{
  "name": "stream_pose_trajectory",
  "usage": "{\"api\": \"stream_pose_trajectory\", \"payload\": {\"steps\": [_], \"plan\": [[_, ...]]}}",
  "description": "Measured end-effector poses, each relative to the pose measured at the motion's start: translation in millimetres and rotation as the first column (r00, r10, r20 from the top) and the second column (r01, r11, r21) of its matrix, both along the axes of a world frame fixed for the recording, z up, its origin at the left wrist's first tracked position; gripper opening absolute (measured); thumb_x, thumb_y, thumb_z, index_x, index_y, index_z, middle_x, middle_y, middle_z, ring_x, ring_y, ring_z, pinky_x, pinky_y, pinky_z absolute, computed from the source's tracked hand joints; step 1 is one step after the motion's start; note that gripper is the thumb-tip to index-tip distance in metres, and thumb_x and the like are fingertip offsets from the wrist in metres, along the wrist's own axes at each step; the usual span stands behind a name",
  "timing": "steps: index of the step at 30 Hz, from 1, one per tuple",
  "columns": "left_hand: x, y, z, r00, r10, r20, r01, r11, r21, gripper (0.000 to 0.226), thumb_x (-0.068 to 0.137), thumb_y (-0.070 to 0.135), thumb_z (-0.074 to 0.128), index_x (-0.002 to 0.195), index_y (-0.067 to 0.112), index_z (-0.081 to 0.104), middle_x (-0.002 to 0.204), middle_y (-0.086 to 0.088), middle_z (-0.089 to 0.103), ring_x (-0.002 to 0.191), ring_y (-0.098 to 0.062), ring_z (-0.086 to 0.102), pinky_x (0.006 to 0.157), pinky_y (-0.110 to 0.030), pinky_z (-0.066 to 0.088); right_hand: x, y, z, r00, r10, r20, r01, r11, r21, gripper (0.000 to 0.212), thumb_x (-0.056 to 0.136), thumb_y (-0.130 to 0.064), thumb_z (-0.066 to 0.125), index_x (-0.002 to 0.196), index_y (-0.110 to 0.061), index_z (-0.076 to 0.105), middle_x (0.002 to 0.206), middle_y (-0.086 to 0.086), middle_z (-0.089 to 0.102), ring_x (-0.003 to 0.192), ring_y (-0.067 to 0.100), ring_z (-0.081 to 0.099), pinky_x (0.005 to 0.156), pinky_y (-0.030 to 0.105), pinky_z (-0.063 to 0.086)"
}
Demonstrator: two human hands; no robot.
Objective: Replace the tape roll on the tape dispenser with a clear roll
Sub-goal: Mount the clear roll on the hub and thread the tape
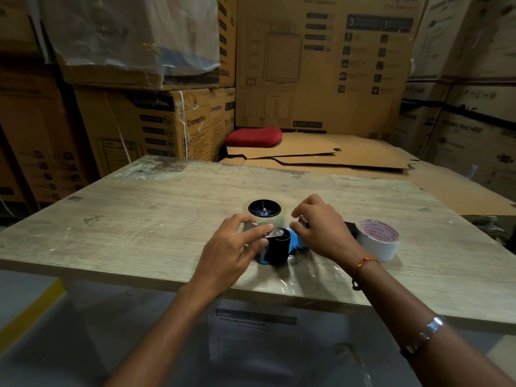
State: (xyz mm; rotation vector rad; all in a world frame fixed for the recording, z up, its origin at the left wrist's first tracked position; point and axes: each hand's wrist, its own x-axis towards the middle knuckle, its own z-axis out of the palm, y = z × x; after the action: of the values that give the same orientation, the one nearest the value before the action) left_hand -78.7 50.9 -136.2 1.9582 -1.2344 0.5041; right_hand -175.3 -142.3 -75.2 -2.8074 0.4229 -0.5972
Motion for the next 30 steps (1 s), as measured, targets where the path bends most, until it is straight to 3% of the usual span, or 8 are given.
{"api": "stream_pose_trajectory", "payload": {"steps": [5, 7, 9, 12, 14, 18, 25, 30], "plan": [[1, -9, 9, 0.995, 0.028, -0.092, -0.039, 0.991, -0.124, 0.045, 0.099, 0.053, 0.039, 0.122, 0.027, 0.068, 0.106, 0.009, 0.058, 0.103, -0.010, 0.050, 0.082, -0.031, 0.048, 11, -2, -5, 0.998, -0.019, -0.053, 0.018, 1.000, -0.022, 0.030, 0.092, -0.031, 0.071, 0.116, -0.012, 0.069, 0.144, 0.005, 0.043, 0.109, 0.025, 0.061, 0.093, 0.038, 0.053], [6, -20, 16, 0.985, 0.083, -0.151, -0.109, 0.980, -0.167, 0.046, 0.097, 0.052, 0.041, 0.123, 0.024, 0.067, 0.117, 0.008, 0.057, 0.112, -0.010, 0.047, 0.089, -0.029, 0.046, 14, -3, -7, 0.998, -0.023, -0.065, 0.022, 1.000, -0.016, 0.028, 0.090, -0.032, 0.073, 0.110, -0.013, 0.071, 0.153, 0.006, 0.036, 0.111, 0.027, 0.062, 0.094, 0.041, 0.053], [14, -32, 19, 0.972, 0.131, -0.198, -0.155, 0.982, -0.111, 0.046, 0.097, 0.049, 0.045, 0.130, 0.022, 0.063, 0.136, 0.006, 0.052, 0.128, -0.012, 0.041, 0.102, -0.033, 0.043, 17, -2, -10, 0.998, -0.017, -0.053, 0.018, 1.000, 0.003, 0.024, 0.090, -0.035, 0.074, 0.103, -0.015, 0.073, 0.154, 0.005, 0.036, 0.115, 0.026, 0.061, 0.095, 0.041, 0.053], [21, -46, 11, 0.953, 0.135, -0.271, -0.147, 0.989, -0.024, 0.038, 0.104, 0.033, 0.044, 0.137, 0.021, 0.057, 0.153, 0.003, 0.042, 0.144, -0.016, 0.027, 0.116, -0.043, 0.031, 20, 0, -14, 1.000, -0.015, -0.026, 0.016, 1.000, 0.027, 0.018, 0.090, -0.034, 0.073, 0.095, -0.018, 0.076, 0.152, 0.003, 0.040, 0.118, 0.023, 0.060, 0.095, 0.040, 0.052], [21, -49, 7, 0.938, 0.101, -0.331, -0.118, 0.993, -0.031, 0.039, 0.105, 0.026, 0.038, 0.139, 0.020, 0.055, 0.157, 0.001, 0.038, 0.149, -0.016, 0.020, 0.121, -0.037, 0.021, 20, 0, -18, 1.000, -0.014, 0.004, 0.014, 0.999, 0.052, 0.016, 0.091, -0.033, 0.072, 0.092, -0.017, 0.076, 0.149, 0.002, 0.042, 0.116, 0.021, 0.060, 0.096, 0.040, 0.051], [20, -49, 8, 0.930, 0.080, -0.359, -0.100, 0.994, -0.037, 0.055, 0.094, 0.029, 0.026, 0.141, 0.021, 0.053, 0.158, 0.003, 0.037, 0.151, -0.012, 0.017, 0.117, -0.027, 0.015, 15, -1, -18, 0.999, 0.041, 0.018, -0.042, 0.995, 0.092, 0.015, 0.091, -0.030, 0.071, 0.085, -0.016, 0.072, 0.149, 0.002, 0.043, 0.129, 0.021, 0.052, 0.104, 0.043, 0.046], [15, -50, 9, 0.902, 0.050, -0.430, -0.090, 0.993, -0.075, 0.057, 0.089, 0.026, 0.027, 0.137, 0.024, 0.057, 0.156, 0.008, 0.040, 0.150, -0.012, 0.018, 0.115, -0.026, 0.017, 9, -4, -21, 0.990, 0.139, 0.027, -0.142, 0.983, 0.120, 0.012, 0.090, -0.026, 0.072, 0.081, -0.019, 0.072, 0.155, -0.005, 0.037, 0.133, 0.022, 0.045, 0.110, 0.050, 0.040], [15, -51, 10, 0.904, 0.064, -0.422, -0.110, 0.990, -0.085, 0.054, 0.089, 0.026, 0.028, 0.133, 0.027, 0.060, 0.150, 0.019, 0.045, 0.150, -0.010, 0.017, 0.121, -0.048, 0.022, 7, -8, -20, 0.981, 0.190, 0.032, -0.192, 0.976, 0.098, 0.013, 0.089, -0.023, 0.072, 0.078, -0.017, 0.072, 0.156, -0.005, 0.037, 0.139, 0.021, 0.037, 0.111, 0.051, 0.038]]}}
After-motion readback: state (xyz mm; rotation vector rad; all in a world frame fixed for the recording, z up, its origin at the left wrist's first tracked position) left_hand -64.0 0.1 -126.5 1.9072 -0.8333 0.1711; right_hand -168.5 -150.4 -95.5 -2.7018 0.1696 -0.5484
